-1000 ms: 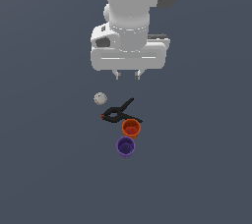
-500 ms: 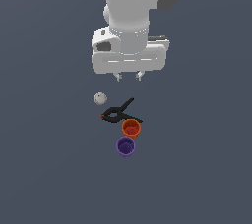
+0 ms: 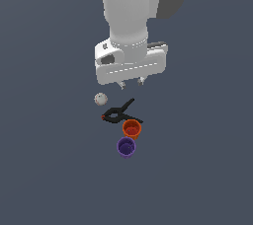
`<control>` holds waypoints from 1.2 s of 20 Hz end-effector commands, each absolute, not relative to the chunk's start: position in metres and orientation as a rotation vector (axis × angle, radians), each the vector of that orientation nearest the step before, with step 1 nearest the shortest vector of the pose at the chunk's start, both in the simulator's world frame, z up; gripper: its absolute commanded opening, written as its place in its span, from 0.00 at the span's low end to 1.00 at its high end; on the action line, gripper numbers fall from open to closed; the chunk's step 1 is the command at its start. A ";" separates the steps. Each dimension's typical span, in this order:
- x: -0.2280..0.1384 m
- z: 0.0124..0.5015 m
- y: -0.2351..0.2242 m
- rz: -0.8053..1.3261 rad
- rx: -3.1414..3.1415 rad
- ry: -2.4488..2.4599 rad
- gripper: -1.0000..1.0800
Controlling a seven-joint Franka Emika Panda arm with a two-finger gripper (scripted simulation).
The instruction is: Pick up a designated object from a clutter of objects.
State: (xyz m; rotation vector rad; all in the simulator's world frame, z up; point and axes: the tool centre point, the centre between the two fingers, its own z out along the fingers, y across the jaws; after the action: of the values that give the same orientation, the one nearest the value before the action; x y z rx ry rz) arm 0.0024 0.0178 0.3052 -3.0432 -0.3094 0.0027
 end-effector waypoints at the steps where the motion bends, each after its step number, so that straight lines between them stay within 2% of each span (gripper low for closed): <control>1: 0.004 0.298 0.021 -0.003 -3.013 -0.373 0.62; 24: 0.015 0.228 0.039 -0.141 -2.713 -0.884 0.62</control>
State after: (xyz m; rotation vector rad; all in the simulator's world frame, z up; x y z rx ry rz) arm 0.0148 0.0378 0.2327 -2.7326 -0.8542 -0.1280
